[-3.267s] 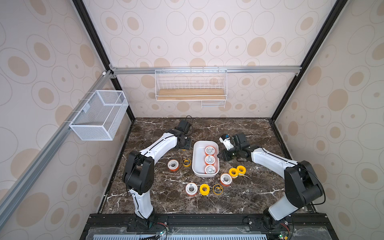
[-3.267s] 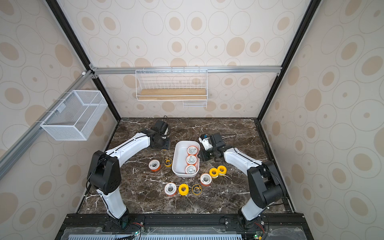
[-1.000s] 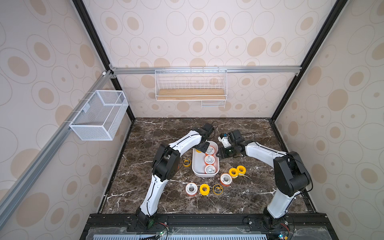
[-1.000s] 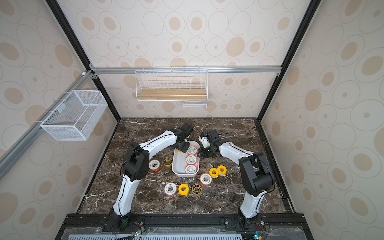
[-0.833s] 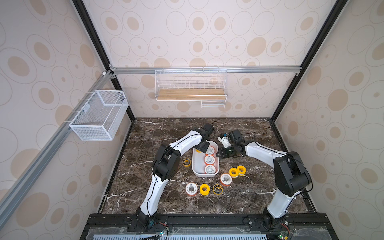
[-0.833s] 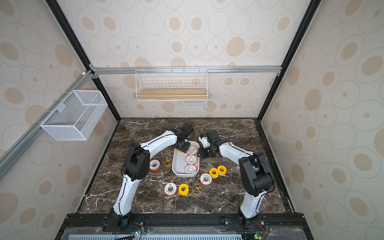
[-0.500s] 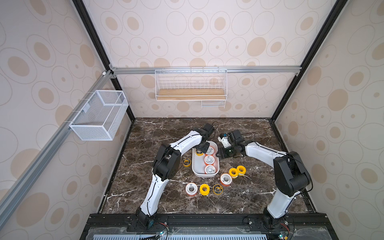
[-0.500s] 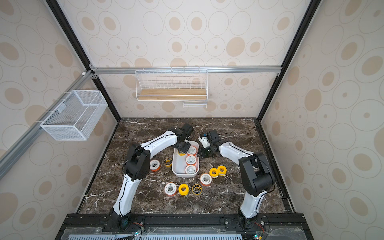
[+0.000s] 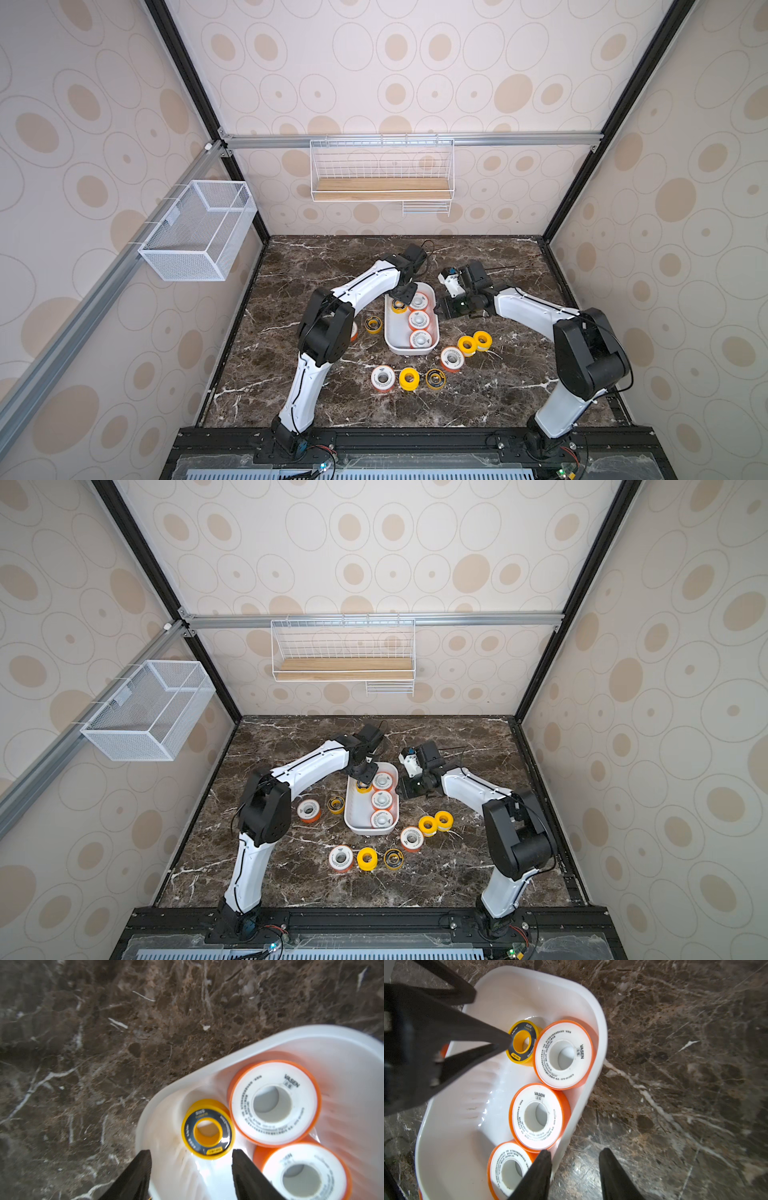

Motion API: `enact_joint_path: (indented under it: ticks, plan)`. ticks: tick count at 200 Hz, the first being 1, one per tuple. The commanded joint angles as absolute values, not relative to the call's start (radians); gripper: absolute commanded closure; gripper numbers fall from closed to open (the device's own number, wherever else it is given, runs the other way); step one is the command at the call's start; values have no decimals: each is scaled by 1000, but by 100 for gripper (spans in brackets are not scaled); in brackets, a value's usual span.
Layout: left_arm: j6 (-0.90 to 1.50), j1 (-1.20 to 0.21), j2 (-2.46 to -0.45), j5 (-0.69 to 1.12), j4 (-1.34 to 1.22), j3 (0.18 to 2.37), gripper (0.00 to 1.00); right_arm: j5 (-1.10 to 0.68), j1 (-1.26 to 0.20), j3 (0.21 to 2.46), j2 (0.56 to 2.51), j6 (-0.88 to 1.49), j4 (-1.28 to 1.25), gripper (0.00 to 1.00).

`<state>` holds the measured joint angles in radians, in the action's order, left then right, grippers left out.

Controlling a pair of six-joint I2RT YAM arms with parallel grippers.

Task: Put the sealing tape into the storage box
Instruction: Place the sealing tape in the storage box, then pick up the sealing tape at the center of the board.

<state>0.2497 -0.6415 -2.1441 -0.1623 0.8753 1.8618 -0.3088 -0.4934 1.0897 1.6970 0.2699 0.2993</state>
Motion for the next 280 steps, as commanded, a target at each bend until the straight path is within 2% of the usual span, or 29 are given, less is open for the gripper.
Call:
enact_joint_path:
  ticks: [1,46,74,118,178,232,270,280]
  plan:
    - [275,-646,-2006,-190,873,1806,35,-247,-489,1057,1634,239,308,56]
    - [300,-638,-1809,-212,848,1637,35,-212,-490,1050,1579,200,357,55]
    - [330,-618,-1659,-197,847,1520,34,-256,-497,1046,1538,172,390,55]
    - [379,-492,-1404,55,816,1302,34,-238,-565,1011,1424,123,493,53]
    - [331,-456,-1186,-36,803,1120,32,-122,-734,908,1282,178,604,51]
    - [313,-454,-1090,-160,794,1088,30,-49,-891,833,1243,280,633,50]
    - [304,-454,-1094,-177,802,1092,30,6,-999,795,1246,335,621,41]
    - [302,-454,-1095,-176,805,1092,30,17,-1017,783,1256,346,614,36]
